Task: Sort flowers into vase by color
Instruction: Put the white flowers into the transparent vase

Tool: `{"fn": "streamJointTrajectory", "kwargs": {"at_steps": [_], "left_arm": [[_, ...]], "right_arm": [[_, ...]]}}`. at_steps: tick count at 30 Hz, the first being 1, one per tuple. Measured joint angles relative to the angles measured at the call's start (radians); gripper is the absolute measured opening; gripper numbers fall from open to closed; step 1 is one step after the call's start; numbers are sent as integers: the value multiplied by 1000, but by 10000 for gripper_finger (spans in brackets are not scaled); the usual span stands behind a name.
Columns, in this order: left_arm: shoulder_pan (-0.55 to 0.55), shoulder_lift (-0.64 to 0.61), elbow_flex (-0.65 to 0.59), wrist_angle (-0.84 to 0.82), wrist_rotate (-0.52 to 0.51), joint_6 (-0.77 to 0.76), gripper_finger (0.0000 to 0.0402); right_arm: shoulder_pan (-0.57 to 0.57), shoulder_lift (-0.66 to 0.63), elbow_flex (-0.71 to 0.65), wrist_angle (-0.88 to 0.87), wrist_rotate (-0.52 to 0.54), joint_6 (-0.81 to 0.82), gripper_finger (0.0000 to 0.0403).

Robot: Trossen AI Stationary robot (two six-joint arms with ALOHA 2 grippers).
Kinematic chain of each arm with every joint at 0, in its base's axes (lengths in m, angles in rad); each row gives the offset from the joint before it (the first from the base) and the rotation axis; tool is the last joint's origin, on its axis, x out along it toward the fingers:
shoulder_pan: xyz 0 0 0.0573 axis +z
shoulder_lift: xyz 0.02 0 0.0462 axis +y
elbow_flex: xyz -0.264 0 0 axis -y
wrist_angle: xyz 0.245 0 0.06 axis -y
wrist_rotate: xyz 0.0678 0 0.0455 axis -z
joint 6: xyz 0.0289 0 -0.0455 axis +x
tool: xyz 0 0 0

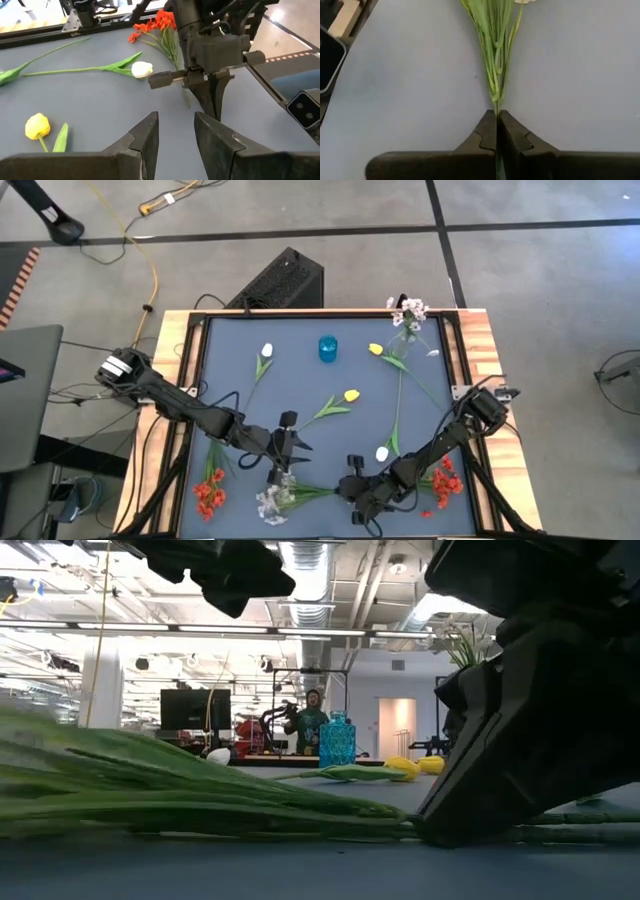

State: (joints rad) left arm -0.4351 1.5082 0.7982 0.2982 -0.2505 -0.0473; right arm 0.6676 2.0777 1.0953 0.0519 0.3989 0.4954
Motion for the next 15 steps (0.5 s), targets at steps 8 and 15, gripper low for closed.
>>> {"fn": "streamJointTrajectory", "kwargs": {"at_steps": [8, 15], "left_arm": [[20, -10, 4, 8, -2, 6, 114], [41, -64, 5, -66, -183, 1, 114]], "right_arm": [[-5, -224, -22, -146, 59, -124, 30], [7, -520, -267, -4, 53, -187, 21]]}}
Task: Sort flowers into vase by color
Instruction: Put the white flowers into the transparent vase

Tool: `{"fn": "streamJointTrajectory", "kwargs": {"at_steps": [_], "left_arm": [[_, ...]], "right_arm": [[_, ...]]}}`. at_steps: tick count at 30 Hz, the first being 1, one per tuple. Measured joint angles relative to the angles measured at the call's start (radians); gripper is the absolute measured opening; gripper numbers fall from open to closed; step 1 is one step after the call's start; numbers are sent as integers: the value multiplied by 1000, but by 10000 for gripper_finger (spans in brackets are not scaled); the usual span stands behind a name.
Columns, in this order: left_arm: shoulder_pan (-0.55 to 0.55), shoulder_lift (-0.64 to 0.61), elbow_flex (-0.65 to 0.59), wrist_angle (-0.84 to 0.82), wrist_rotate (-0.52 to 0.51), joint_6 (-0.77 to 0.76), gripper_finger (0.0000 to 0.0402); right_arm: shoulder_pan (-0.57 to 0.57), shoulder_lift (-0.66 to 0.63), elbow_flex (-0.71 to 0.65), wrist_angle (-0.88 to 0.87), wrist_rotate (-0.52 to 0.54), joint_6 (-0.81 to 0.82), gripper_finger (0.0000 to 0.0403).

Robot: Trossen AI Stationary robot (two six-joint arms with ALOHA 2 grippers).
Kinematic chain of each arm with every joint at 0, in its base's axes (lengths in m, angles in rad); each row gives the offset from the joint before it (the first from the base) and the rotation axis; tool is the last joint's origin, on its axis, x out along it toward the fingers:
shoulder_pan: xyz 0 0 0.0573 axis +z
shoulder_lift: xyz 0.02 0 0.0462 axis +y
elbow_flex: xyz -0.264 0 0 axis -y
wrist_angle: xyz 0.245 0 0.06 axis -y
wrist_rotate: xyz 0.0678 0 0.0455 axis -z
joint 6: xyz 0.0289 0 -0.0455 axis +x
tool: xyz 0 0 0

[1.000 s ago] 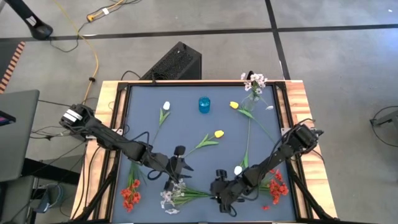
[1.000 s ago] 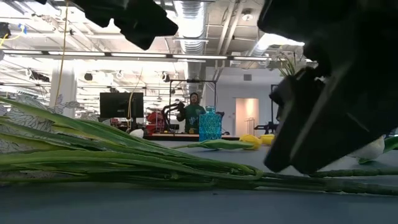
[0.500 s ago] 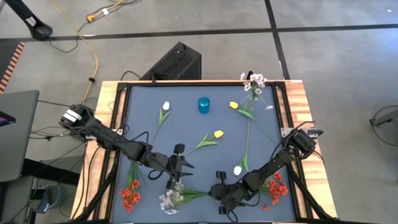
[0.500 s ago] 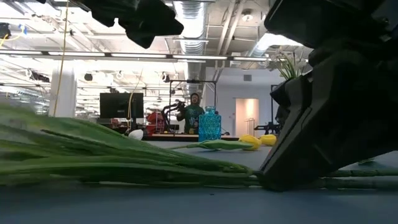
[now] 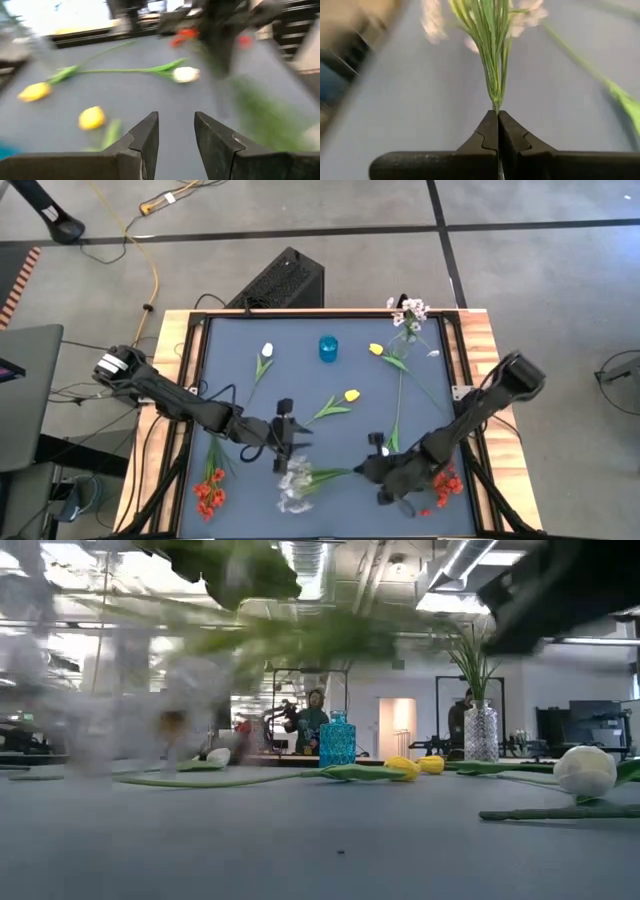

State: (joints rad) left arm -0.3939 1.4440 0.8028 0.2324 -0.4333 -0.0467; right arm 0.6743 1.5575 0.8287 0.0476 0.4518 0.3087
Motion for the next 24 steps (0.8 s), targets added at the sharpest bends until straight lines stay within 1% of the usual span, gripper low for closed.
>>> {"fn": "streamJointTrajectory", "kwargs": {"at_steps": [3, 5, 6, 8, 10, 12, 15, 17, 19, 21, 24], "left_arm": [[11, -21, 0, -25, -131, 0, 114], [28, -27, 0, -21, -162, 0, 114], [37, -27, 0, -18, -156, 2, 114], [56, -24, 0, -5, -92, 10, 114], [80, -4, 0, 66, 19, 20, 114], [100, 26, 0, 151, 127, 41, 114], [124, 91, 0, 368, 248, 79, 114], [137, 136, 1, 525, 313, 111, 114], [145, 165, 1, 618, 364, 139, 114], [153, 184, 1, 679, 380, 150, 114], [166, 185, 1, 703, 356, 139, 114]], "right_arm": [[15, -121, -149, 255, -120, -87, 21], [21, -181, -245, 434, -194, -154, 21], [22, -208, -286, 519, -203, -191, 21], [19, -251, -350, 707, -187, -264, 21], [1, -279, -403, 839, -147, -332, 21], [-26, -287, -428, 946, -116, -379, 21], [-91, -294, -430, 1036, -100, -395, 21], [-138, -293, -427, 1036, -98, -382, 21], [-180, -292, -418, 1026, -98, -361, 21], [-211, -292, -415, 1034, -98, -348, 21], [-238, -292, -415, 1037, -106, -336, 21]]}}
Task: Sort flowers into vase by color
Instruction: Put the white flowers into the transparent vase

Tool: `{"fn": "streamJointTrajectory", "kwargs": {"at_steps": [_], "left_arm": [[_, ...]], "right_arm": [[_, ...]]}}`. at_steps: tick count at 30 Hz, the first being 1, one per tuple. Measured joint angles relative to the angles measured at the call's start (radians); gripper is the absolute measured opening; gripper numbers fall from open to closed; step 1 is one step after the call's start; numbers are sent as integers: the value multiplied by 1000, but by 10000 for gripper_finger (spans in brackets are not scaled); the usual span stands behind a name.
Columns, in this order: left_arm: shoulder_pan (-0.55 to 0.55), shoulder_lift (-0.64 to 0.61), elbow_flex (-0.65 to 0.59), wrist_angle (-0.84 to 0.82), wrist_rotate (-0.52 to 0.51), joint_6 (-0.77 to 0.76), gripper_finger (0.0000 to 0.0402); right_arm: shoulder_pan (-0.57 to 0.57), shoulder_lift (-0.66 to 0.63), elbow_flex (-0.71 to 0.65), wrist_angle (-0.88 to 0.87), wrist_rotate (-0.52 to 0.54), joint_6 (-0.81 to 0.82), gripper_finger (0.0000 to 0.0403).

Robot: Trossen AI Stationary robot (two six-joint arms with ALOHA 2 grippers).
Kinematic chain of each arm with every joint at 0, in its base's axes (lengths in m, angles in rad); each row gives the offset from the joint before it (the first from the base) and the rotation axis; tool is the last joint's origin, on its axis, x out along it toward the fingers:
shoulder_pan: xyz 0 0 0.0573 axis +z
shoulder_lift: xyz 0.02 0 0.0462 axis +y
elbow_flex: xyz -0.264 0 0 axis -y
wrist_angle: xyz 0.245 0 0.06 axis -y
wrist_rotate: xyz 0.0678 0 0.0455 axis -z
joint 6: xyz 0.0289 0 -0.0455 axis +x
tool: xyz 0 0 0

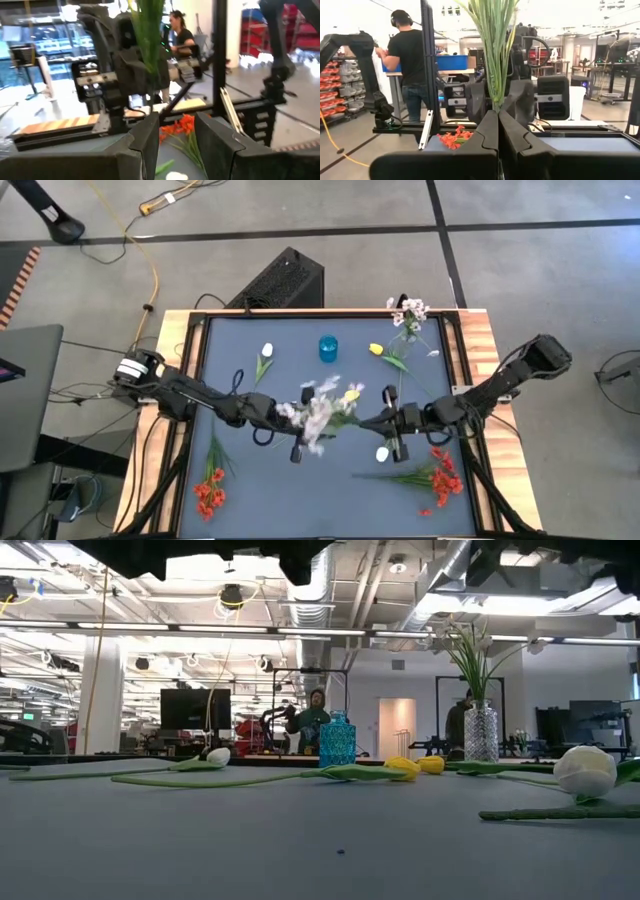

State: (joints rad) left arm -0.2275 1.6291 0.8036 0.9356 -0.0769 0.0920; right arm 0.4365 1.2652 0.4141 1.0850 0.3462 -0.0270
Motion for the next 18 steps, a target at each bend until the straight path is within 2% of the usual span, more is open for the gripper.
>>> {"fn": "streamJointTrajectory", "kwargs": {"at_steps": [11, 18], "left_arm": [[43, 0, 0, 19, -44, -60, 114], [58, 0, 0, 24, -40, -89, 114]], "right_arm": [[-67, 23, 2, 10, -5, 54, 21], [-74, 179, 52, 88, 15, 70, 21]]}}
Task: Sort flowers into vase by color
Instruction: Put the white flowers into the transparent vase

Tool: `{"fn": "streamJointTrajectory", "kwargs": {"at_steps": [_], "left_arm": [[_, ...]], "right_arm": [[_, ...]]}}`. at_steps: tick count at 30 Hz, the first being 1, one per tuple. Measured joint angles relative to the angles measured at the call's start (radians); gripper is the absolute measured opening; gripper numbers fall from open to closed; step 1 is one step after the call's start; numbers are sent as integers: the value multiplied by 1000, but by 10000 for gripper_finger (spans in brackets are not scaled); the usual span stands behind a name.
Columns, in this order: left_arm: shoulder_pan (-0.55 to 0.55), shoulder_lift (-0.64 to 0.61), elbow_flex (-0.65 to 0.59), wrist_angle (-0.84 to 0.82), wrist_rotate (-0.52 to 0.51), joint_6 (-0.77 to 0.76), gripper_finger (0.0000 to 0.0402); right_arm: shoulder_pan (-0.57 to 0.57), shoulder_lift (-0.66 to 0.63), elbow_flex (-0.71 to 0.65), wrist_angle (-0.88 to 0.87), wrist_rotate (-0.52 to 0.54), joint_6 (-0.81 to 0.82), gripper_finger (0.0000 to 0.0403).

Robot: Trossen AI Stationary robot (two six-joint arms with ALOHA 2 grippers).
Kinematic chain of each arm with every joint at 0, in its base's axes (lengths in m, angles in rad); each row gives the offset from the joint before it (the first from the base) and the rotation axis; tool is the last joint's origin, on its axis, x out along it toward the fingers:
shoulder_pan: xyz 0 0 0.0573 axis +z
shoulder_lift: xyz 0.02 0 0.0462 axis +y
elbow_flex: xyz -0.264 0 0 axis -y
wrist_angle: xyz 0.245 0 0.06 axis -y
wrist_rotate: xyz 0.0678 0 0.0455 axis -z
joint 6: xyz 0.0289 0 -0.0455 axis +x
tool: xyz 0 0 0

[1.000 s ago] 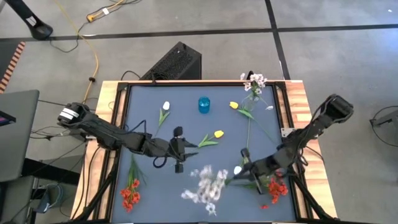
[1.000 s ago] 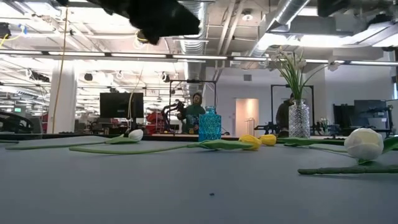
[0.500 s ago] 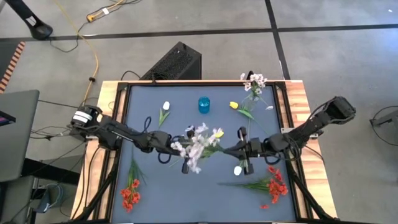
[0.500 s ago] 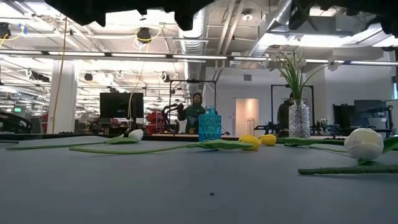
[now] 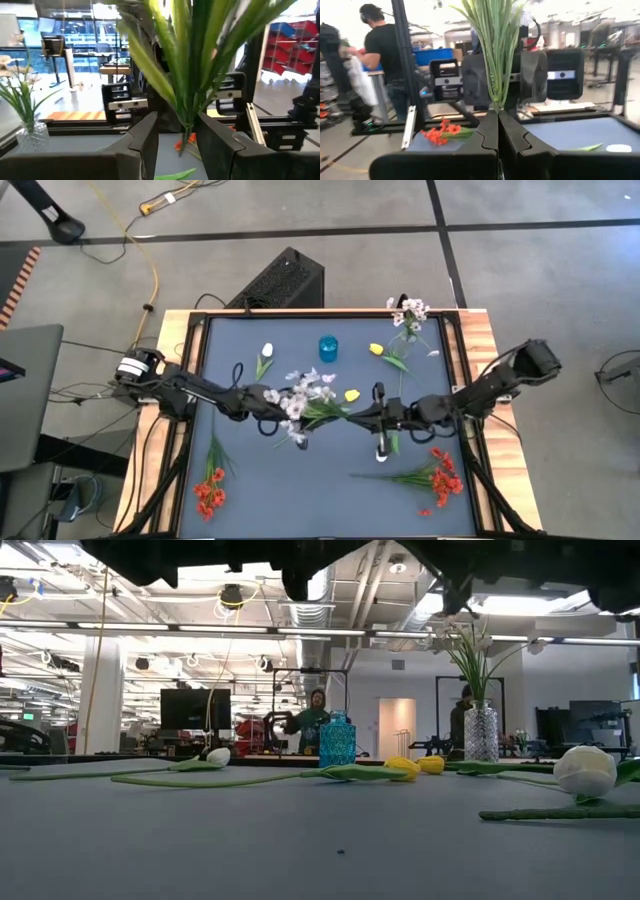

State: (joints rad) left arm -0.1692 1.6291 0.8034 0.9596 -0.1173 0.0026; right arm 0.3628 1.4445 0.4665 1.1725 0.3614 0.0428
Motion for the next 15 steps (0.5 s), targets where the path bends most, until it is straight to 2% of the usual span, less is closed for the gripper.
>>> {"fn": "streamJointTrajectory", "kwargs": {"at_steps": [5, 15], "left_arm": [[-1, 0, 0, -15, 88, -1, 114], [0, 0, -1, -11, 91, -11, 114]], "right_arm": [[-4, 51, 29, 41, 7, -40, 21], [-12, 48, 32, 8, 7, -20, 21]]}}
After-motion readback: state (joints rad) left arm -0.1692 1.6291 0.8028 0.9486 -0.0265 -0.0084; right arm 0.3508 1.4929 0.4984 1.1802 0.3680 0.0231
